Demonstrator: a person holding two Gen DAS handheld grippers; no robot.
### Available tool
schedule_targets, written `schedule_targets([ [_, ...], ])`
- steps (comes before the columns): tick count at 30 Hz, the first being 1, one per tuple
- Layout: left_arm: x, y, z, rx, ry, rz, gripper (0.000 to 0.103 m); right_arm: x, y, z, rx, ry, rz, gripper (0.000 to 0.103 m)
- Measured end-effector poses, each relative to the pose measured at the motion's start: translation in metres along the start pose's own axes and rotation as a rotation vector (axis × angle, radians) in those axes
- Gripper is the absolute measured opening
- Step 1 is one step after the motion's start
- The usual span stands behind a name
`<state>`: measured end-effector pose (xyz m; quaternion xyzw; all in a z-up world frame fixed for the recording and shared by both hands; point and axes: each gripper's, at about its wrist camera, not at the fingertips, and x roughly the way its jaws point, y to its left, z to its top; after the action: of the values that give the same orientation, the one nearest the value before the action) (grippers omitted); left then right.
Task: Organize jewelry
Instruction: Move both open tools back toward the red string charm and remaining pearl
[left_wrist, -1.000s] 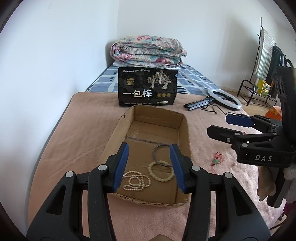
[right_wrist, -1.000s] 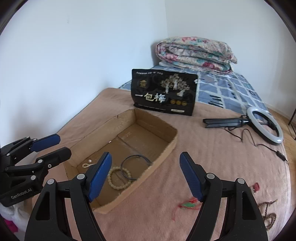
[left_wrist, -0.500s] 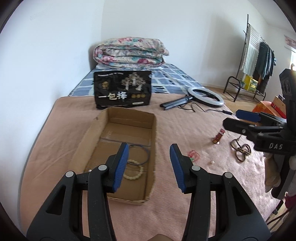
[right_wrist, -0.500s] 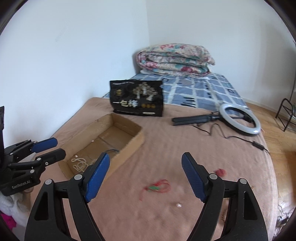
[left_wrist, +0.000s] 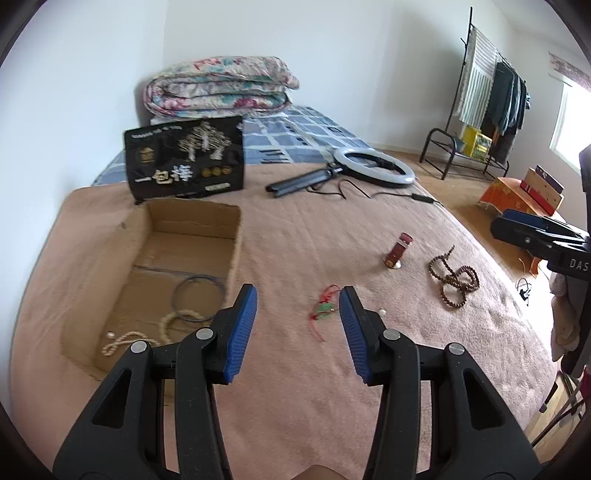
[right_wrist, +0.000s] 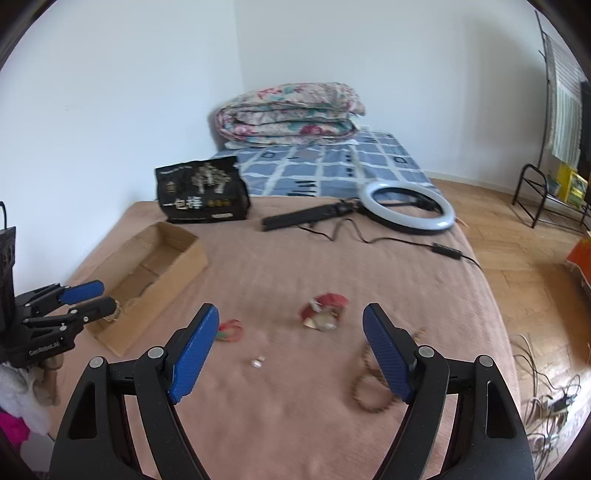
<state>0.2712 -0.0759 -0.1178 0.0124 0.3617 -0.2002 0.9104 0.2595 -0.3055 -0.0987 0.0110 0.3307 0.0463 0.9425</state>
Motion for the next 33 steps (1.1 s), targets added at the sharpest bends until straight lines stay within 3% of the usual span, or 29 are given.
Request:
schedule_targets([
  [11, 0.049, -0.025, -0.008, 0.013, 0.076, -0.044, 0.047, -0.002, -0.073, -0.024, 0.098, 0.037, -0.1, 0.08],
  [16, 0.071, -0.028, -0.013, 0.005, 0.108, -0.051, 0.047, 0.006, -0.089, -0.033, 0.131, 0.054, -0.099, 0.08],
  [25, 0.106, -0.032, -0.021, 0.021, 0.154, -0.048, 0.047, 0.031, -0.079, -0.052, 0.11, 0.096, -0.041, 0.08],
  [33, 0.133, -0.033, -0.025, 0.04, 0.183, -0.055, 0.047, 0.06, -0.038, -0.062, 0.026, 0.128, 0.072, 0.08],
])
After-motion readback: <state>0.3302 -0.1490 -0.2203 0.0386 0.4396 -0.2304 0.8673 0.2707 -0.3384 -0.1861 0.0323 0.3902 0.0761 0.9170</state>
